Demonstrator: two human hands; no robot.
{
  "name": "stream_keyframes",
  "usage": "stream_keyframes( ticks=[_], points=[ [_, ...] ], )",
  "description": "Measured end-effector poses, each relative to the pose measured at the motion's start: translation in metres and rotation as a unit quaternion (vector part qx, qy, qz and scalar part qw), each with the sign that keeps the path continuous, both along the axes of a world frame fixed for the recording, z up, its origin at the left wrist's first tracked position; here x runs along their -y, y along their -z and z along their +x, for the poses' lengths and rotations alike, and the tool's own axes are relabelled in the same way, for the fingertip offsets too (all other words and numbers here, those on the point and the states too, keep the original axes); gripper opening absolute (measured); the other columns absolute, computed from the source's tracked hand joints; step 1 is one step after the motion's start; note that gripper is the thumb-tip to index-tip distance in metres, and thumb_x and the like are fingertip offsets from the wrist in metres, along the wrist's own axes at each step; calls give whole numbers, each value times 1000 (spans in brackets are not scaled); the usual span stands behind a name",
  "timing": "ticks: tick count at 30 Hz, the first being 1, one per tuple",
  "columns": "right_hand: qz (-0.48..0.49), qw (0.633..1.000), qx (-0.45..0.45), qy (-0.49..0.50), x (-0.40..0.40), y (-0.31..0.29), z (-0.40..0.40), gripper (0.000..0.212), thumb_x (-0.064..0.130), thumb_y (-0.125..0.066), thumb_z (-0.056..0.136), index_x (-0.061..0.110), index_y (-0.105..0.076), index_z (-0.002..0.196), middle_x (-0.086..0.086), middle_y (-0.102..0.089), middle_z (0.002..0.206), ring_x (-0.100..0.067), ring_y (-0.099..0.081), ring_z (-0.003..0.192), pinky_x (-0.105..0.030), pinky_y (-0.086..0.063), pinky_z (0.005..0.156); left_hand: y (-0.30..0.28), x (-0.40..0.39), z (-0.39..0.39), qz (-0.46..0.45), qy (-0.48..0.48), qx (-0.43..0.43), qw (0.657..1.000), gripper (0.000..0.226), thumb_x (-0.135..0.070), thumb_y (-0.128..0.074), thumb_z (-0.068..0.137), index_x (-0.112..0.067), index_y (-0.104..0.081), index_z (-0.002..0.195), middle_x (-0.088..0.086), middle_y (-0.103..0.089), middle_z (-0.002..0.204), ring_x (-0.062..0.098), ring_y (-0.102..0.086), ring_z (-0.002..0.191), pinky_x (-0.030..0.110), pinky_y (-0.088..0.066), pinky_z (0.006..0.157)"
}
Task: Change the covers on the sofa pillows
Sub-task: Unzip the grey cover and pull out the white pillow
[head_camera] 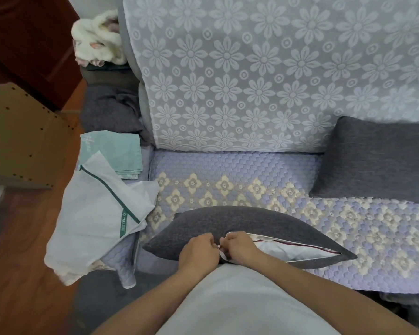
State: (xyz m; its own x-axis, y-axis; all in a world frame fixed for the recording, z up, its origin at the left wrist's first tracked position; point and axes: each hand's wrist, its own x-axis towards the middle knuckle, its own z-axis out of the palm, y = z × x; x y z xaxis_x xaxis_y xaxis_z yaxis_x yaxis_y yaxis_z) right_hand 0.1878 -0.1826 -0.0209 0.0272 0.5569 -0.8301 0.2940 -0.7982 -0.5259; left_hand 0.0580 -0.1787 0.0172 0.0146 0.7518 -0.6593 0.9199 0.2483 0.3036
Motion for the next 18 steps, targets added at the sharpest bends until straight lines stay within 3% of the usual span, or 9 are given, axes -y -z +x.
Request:
stream_keyframes(
  ticks=[3,5,6,9,12,14,16,18],
  points=[
    [35,998,47,-28,-3,-7,-5,41,9,-47,100,21,-46,61,-7,-62,74,-24,-60,75,-34,-55,76,-4,-8,-4,0,-32,-19,999,21,-20,-43,95,-20,-50,75,-1,-57,76,19,-53,69,34,-38,57],
    [67,985,83,-133,-7,-18,-3,33,15,-39,103,28,-42,73,-15,-63,100,-28,-62,96,-39,-52,92,-6,-12,-8,12,-49,-15,999,23,-21,-44,96,-20,-47,73,0,-57,74,19,-51,67,34,-34,56],
    [88,977,100,-168,-7,-20,-3,27,15,-37,103,26,-43,79,-15,-60,105,-27,-59,98,-37,-50,94,-7,-12,-11,18,-53,-12,998,24,-22,-44,96,-20,-45,73,0,-57,74,20,-51,67,34,-33,55],
    [137,957,151,-208,-8,-19,-5,9,15,-35,104,18,-42,99,-6,-49,100,-18,-46,92,-32,-44,88,-10,-12,-21,36,-49,-18,998,24,-25,-44,98,-20,-46,74,-2,-57,75,20,-52,69,34,-34,57],
    [139,957,165,-196,-8,-16,-6,10,19,-34,105,18,-43,100,-7,-54,98,-20,-52,89,-30,-45,84,-10,-16,-41,53,-67,-27,996,23,-24,-43,98,-20,-47,75,-3,-58,76,20,-54,71,35,-40,60],
    [110,976,135,-128,-9,-12,-5,17,20,-35,104,15,-49,95,-13,-65,93,-31,-64,87,-41,-55,85,-12,-19,-55,69,-74,-36,994,23,-22,-42,98,-19,-47,76,-3,-58,74,16,-52,68,35,-39,59],
    [81,992,89,-27,-10,-12,-8,27,20,-37,103,10,-51,83,-15,-70,72,-36,-69,74,-50,-59,74,-15,-19,-64,84,-78,-47,992,23,-21,-41,99,-19,-46,76,-4,-56,73,13,-49,66,34,-34,56],
    [74,995,58,25,-14,-15,-13,32,18,-37,103,6,-52,77,-13,-68,58,-31,-66,58,-42,-59,62,-17,-17,-70,92,-84,-58,991,24,-22,-41,100,-18,-46,77,-5,-55,73,12,-47,65,34,-33,56]
  ],
)
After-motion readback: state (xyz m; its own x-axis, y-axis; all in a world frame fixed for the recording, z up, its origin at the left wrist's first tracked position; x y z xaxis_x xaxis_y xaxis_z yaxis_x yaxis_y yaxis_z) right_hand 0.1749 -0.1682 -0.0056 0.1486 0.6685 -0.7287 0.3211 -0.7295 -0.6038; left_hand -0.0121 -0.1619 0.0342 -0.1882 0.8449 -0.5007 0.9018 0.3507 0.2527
